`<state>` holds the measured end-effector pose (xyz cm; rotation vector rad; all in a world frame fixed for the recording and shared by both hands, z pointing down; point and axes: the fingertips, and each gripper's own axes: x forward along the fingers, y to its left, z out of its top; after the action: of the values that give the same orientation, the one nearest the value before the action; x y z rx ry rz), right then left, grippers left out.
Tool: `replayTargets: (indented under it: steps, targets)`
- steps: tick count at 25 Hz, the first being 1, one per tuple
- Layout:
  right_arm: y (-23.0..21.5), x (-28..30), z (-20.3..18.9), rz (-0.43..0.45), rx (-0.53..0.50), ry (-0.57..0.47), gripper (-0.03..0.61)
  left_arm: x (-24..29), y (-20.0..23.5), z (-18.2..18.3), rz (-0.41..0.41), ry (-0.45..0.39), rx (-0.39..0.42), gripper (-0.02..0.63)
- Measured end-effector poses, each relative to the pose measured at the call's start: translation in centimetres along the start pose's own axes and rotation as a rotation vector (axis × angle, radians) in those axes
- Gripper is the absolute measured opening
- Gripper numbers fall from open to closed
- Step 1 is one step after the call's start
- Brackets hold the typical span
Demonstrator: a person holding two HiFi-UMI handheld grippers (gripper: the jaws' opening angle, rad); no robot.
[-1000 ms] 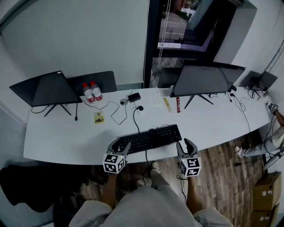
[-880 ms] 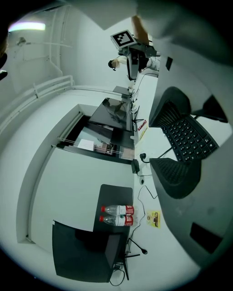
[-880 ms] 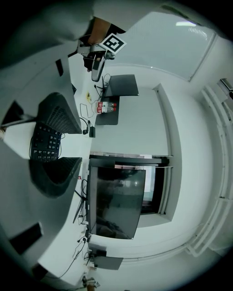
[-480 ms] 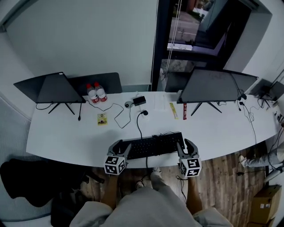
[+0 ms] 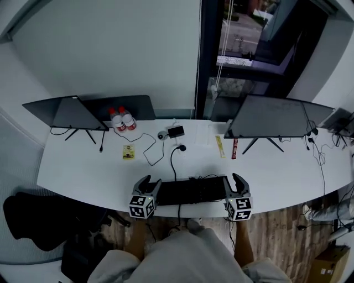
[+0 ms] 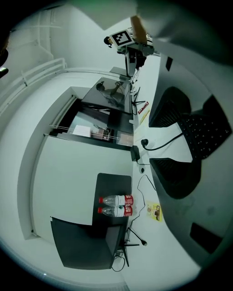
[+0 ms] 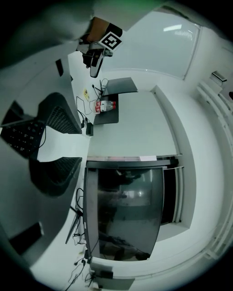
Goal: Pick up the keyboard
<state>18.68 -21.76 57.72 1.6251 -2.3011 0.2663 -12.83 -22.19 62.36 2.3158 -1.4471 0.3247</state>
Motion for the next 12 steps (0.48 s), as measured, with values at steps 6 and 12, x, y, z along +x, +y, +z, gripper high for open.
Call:
replayTargets:
  steps: [6,12]
  targets:
    - [-1.4,1.4,-0.9,0.047,0.017,0.021,0.147,1.2,-0.7,-0.5,0.043,0.026,-0.016,0.210]
    - [-2.5,2.2,-2.3,0.086,0.042,0.049,0.147,2.0,-1.2,-1.7,0.085,0.052,-0.054,0.210]
